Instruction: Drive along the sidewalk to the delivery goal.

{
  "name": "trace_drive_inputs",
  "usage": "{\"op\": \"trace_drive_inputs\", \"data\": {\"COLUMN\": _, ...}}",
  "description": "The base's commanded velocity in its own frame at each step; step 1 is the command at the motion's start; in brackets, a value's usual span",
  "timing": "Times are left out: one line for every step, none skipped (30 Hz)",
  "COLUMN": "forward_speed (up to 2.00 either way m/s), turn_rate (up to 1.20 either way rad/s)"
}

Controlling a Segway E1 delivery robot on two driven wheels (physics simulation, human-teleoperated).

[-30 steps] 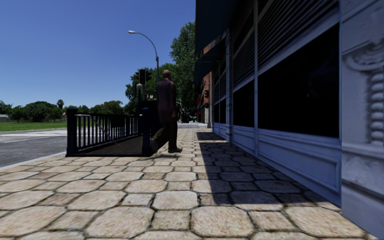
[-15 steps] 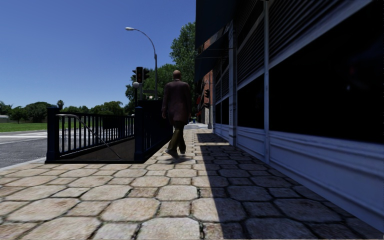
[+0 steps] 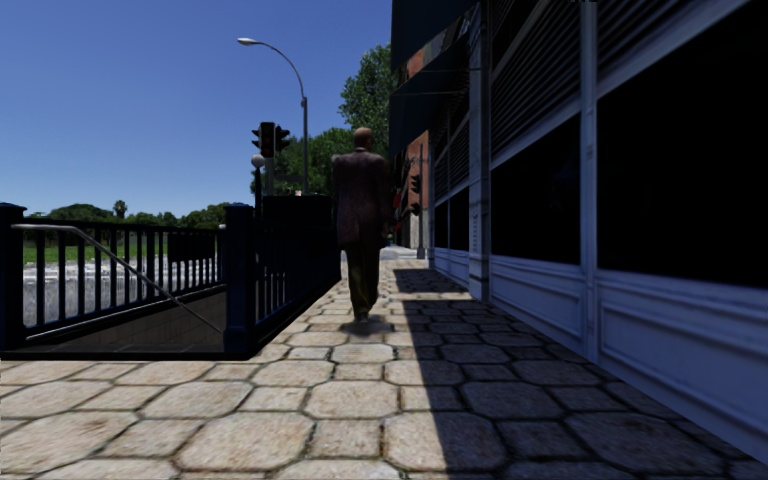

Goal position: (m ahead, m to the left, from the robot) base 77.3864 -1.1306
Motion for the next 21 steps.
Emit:
{"op": "trace_drive_inputs", "data": {"forward_speed": 2.0, "turn_rate": 0.0}}
{"op": "trace_drive_inputs", "data": {"forward_speed": 2.0, "turn_rate": 0.0}}
{"op": "trace_drive_inputs", "data": {"forward_speed": 2.0, "turn_rate": 0.0}}
{"op": "trace_drive_inputs", "data": {"forward_speed": 2.0, "turn_rate": 0.0}}
{"op": "trace_drive_inputs", "data": {"forward_speed": 2.0, "turn_rate": 0.0}}
{"op": "trace_drive_inputs", "data": {"forward_speed": 2.0, "turn_rate": 0.0}}
{"op": "trace_drive_inputs", "data": {"forward_speed": 2.0, "turn_rate": 0.0}}
{"op": "trace_drive_inputs", "data": {"forward_speed": 2.0, "turn_rate": 0.0}}
{"op": "trace_drive_inputs", "data": {"forward_speed": 2.0, "turn_rate": 0.0}}
{"op": "trace_drive_inputs", "data": {"forward_speed": 2.0, "turn_rate": 0.0}}
{"op": "trace_drive_inputs", "data": {"forward_speed": 2.0, "turn_rate": 0.0}}
{"op": "trace_drive_inputs", "data": {"forward_speed": 2.0, "turn_rate": 0.0}}
{"op": "trace_drive_inputs", "data": {"forward_speed": 2.0, "turn_rate": 0.0}}
{"op": "trace_drive_inputs", "data": {"forward_speed": 2.0, "turn_rate": 0.0}}
{"op": "trace_drive_inputs", "data": {"forward_speed": 2.0, "turn_rate": 0.0}}
{"op": "trace_drive_inputs", "data": {"forward_speed": 2.0, "turn_rate": 0.0}}
{"op": "trace_drive_inputs", "data": {"forward_speed": 2.0, "turn_rate": 0.0}}
{"op": "trace_drive_inputs", "data": {"forward_speed": 2.0, "turn_rate": 0.0}}
{"op": "trace_drive_inputs", "data": {"forward_speed": 2.0, "turn_rate": 0.0}}
{"op": "trace_drive_inputs", "data": {"forward_speed": 2.0, "turn_rate": 0.0}}
{"op": "trace_drive_inputs", "data": {"forward_speed": 2.0, "turn_rate": 0.0}}
